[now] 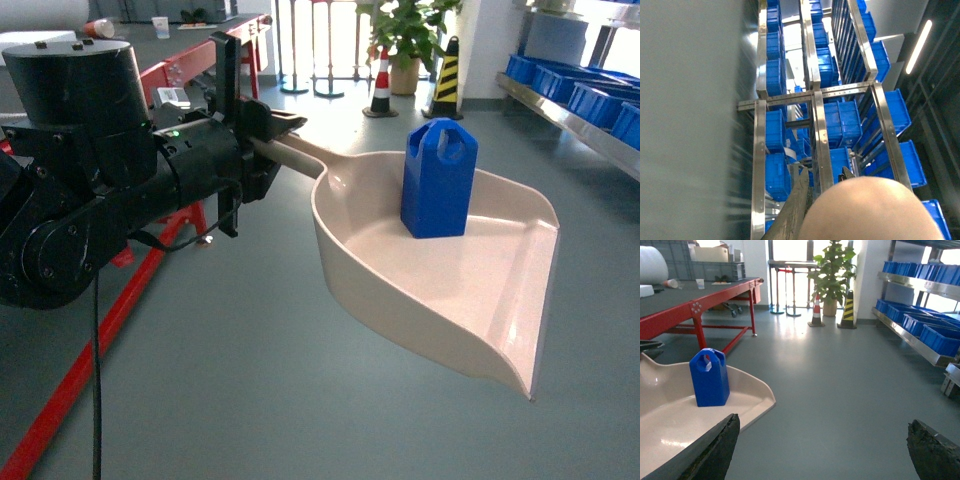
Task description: Place part in tray to right shelf
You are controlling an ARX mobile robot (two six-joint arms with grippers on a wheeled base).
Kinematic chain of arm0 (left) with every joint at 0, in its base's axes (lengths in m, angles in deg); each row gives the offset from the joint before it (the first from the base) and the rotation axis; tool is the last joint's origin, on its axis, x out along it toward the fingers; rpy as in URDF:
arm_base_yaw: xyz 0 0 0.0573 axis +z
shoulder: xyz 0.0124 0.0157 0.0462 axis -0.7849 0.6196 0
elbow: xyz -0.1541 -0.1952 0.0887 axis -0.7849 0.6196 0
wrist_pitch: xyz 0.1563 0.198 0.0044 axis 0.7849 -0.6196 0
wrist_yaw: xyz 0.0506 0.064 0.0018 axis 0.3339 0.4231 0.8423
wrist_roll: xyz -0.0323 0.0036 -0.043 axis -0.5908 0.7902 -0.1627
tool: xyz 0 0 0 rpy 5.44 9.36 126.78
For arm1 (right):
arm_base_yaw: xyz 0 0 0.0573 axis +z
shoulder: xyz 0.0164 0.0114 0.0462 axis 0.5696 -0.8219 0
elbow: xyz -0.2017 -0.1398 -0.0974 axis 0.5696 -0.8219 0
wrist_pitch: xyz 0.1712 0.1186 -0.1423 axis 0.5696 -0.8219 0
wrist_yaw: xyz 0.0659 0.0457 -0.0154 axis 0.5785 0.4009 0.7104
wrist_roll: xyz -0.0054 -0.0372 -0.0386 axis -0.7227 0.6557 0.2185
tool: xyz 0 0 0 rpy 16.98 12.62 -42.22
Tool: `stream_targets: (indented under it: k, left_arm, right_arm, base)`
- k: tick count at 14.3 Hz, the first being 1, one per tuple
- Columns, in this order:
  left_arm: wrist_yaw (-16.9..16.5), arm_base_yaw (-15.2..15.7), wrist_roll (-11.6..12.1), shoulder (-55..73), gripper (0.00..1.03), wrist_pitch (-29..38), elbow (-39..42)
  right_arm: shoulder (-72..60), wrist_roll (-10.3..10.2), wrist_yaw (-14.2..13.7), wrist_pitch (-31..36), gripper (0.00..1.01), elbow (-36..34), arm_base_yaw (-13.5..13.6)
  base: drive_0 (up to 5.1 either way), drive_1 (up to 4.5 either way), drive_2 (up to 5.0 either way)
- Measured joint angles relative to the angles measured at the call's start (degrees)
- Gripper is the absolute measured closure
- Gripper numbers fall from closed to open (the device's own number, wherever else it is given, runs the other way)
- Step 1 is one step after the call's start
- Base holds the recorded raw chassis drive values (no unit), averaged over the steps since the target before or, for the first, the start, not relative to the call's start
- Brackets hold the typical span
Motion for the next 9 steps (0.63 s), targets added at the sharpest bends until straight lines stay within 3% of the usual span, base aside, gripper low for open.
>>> stream_targets:
  k: [9]
  left_arm:
    - [0.07,0.00,0.02,0.00,0.91,-0.04,0.00]
  right_arm:
    - [-0.04,0.00,0.00,-0.07,0.03,-0.02,0.00]
  base:
    - [0.0,4.13,-4.2]
